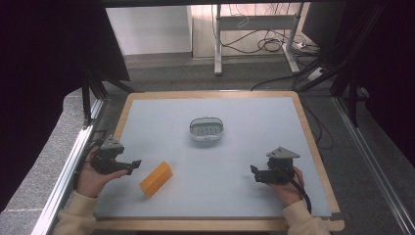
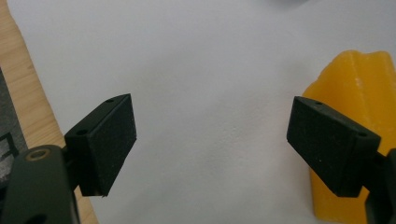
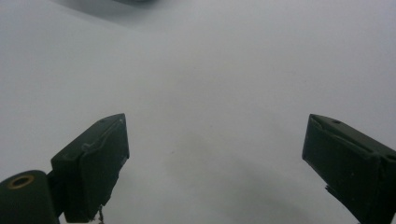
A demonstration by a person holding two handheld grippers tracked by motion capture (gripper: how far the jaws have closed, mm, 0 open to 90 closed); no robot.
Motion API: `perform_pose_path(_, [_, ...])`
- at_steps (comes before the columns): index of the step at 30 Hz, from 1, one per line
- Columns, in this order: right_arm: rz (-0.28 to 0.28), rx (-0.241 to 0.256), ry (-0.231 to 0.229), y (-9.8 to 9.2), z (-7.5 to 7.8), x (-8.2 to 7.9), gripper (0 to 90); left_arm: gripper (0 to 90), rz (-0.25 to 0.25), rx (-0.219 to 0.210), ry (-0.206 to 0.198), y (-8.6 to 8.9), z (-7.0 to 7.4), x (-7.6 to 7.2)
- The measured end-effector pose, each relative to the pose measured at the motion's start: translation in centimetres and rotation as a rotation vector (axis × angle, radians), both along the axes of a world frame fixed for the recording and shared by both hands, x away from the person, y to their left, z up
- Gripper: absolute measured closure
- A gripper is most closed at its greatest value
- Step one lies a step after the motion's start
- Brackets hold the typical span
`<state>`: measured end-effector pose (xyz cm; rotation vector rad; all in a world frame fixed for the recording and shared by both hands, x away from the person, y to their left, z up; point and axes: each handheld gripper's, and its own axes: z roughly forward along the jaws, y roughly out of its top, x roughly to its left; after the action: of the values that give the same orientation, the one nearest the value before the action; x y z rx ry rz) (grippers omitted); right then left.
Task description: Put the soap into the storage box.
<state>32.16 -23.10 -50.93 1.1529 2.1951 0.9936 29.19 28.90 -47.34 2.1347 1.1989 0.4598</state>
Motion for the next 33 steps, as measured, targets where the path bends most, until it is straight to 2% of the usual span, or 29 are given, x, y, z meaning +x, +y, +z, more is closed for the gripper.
perform_pose_path(3, [-0.001,0.016,-0.004,-0.4,0.1,-0.7,9.1,17.3,0.000,-0.015,0.002,0.0,0.1,-0.1])
perform_pose_path(7, [0.001,0.051,-0.016,-1.0,0.2,-0.5,12.1,18.4,-0.003,-0.025,0.022,0.1,0.1,-0.1])
perform_pose_path(9, [0.004,0.055,-0.007,-1.1,0.1,-0.4,12.4,18.4,-0.013,-0.022,0.037,0.1,0.1,0.0])
perform_pose_path(15, [0.008,0.054,-0.004,-1.1,0.0,-0.3,12.9,18.7,-0.027,-0.024,0.061,-0.3,0.1,0.0])
perform_pose_path(25, [0.019,0.032,-0.020,-0.9,0.2,-0.6,15.6,22.8,-0.034,-0.019,0.052,-0.6,0.9,-0.4])
perform_pose_path(33, [0.018,0.007,-0.025,-0.8,0.1,-0.7,15.6,23.5,-0.035,0.006,0.045,-0.6,1.3,-0.6])
